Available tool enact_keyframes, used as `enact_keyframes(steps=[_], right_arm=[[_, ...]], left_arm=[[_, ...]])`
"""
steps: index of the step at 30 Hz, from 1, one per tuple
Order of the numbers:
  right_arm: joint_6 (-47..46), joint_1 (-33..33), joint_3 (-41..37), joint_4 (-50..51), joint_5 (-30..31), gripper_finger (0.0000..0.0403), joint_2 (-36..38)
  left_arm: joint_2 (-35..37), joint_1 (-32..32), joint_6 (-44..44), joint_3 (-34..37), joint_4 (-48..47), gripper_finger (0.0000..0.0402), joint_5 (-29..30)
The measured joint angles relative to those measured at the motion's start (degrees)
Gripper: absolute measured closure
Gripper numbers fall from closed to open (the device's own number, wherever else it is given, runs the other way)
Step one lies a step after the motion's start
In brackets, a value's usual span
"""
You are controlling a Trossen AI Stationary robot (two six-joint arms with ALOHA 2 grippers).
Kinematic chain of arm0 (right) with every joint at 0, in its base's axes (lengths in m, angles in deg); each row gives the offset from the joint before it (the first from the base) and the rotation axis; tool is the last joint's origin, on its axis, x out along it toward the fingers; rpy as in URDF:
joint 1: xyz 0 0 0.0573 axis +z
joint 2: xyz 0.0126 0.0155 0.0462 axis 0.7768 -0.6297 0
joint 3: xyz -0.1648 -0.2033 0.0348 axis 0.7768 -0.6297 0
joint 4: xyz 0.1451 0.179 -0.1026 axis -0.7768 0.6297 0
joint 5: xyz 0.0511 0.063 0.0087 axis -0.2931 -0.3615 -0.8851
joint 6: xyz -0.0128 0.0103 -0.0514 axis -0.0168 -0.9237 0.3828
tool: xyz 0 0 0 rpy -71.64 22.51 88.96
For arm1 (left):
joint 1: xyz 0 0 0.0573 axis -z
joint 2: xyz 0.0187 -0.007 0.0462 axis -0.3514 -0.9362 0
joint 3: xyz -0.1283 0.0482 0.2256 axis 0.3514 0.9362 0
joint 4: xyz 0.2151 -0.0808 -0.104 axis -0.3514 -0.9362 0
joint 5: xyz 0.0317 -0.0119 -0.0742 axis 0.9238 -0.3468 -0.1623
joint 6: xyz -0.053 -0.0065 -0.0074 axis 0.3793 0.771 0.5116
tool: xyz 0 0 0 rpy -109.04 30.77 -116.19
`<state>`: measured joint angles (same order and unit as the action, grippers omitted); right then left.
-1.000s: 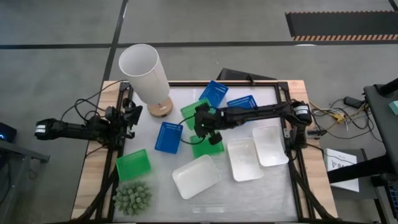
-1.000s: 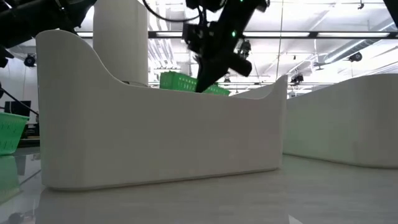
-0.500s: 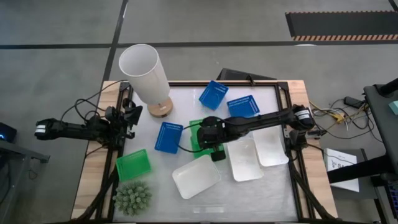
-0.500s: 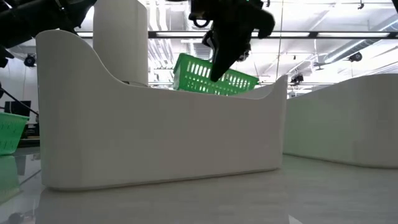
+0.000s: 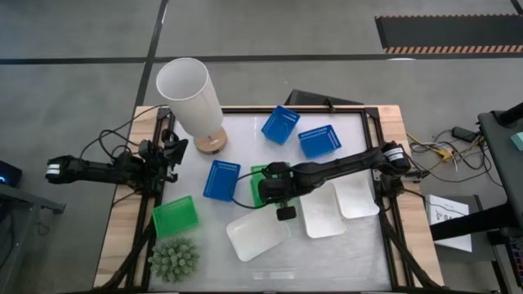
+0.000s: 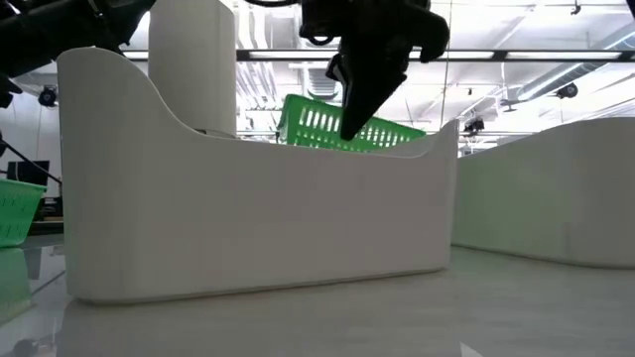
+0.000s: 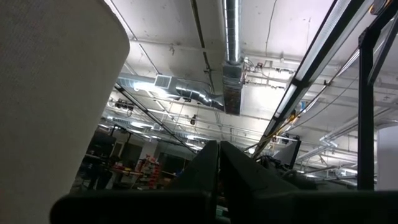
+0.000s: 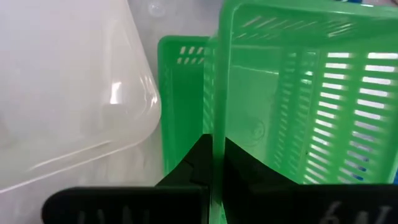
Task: Stack baskets by color
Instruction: Stack the top green bin on top of the bottom right green bin
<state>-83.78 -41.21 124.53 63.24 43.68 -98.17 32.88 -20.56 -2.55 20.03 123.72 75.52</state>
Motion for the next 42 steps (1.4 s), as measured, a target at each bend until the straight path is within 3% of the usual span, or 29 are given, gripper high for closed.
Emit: enact_keyframes(steps=[20, 24, 28, 35, 39, 42], right_arm=[[2.64, -0.95, -2.61, -7.61, 0.17, 0.0394, -1.04], [3.95, -1.03, -2.93, -7.68, 5.5, 0.0394, -1.04], [4.56, -1.07, -2.88, -6.93, 6.47, 0.0394, -0.97], [4.88, 0.16, -1.43, -3.67, 4.96, 0.0394, -0.82], [3.44, 0.39, -1.31, -2.63, -1.04, 0.0394, -0.82], [3.02, 0.37, -1.71, -2.49, -1.52, 0.0394, -0.89]], left_arm=[[0.01, 0.01, 0.0, 0.02, -0.01, 0.0402, -0.02], [0.02, 0.02, 0.0, 0.04, -0.01, 0.0402, -0.02], [0.02, 0.02, 0.0, 0.04, 0.0, 0.0402, -0.02], [0.02, 0.0, 0.0, 0.07, -0.02, 0.0402, -0.02], [0.02, 0.01, 0.0, 0.07, 0.0, 0.0402, -0.02], [0.02, 0.02, 0.0, 0.07, 0.0, 0.0402, -0.02]])
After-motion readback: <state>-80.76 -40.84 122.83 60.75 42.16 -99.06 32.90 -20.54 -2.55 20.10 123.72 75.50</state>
